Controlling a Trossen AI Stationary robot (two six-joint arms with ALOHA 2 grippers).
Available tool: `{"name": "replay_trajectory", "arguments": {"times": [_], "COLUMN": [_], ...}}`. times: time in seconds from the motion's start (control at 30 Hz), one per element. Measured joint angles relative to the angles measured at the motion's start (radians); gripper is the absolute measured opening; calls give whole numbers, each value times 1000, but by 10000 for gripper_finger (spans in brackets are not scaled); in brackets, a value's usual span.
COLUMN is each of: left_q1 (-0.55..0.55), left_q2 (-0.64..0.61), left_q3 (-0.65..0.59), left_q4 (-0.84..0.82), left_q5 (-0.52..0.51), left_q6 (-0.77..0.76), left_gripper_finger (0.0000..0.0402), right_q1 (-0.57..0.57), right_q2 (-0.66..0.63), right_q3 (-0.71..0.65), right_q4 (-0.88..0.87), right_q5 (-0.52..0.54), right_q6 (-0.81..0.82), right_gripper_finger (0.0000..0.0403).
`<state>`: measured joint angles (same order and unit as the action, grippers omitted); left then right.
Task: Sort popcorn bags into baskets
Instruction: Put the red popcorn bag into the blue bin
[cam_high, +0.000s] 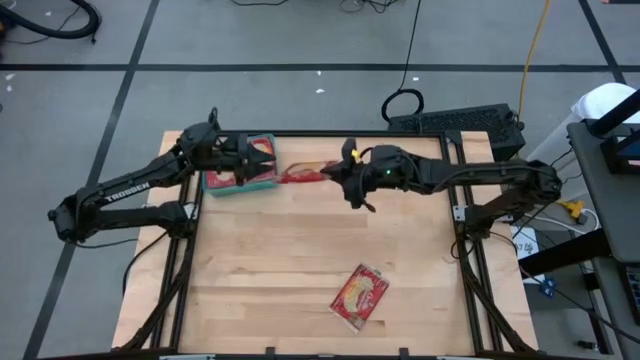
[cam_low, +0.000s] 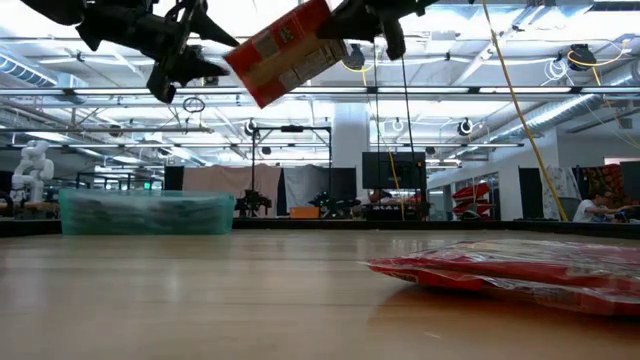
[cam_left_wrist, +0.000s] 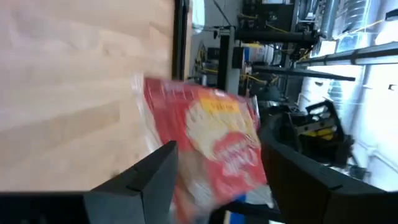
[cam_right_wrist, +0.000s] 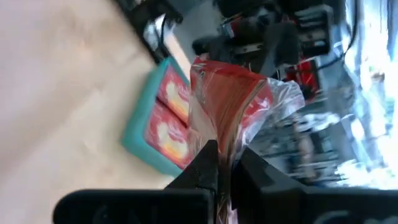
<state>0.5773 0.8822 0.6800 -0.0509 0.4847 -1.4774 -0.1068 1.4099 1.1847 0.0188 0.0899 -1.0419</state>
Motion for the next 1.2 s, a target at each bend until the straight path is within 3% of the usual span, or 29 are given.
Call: {"name": "replay_trajectory", "arguments": {"times": [0.2,0.43,0.53,0.7,0.8,1.03,1.2], "left_q1": [2,-28,-68,-186,-230,-277,-261], "left_q2": [0,1,1,38,79,202,291], "left_q3": [0,0,0,0,1,0,0], "left_q4": [-27,-51,-33,119,202,286,454], "left_q5": [45,30,-69,-385,-514,-652,-677], "left_q6": [-28,-38,-48,-41,-57,-146,-166], "left_gripper_finger": [229,211,205,206,217,236,216], "right_q1": [29,30,19,1,-4,-6,-4], "right_q2": [13,12,12,34,62,118,141], "right_q3": [0,0,0,0,0,0,0], "right_q4": [14,35,60,111,149,234,240], "right_q5": [98,211,257,280,297,360,354], "right_q6": [-296,-447,-439,-412,-427,-447,-444], "right_gripper_finger": [9,9,9,9,9,9,9]}}
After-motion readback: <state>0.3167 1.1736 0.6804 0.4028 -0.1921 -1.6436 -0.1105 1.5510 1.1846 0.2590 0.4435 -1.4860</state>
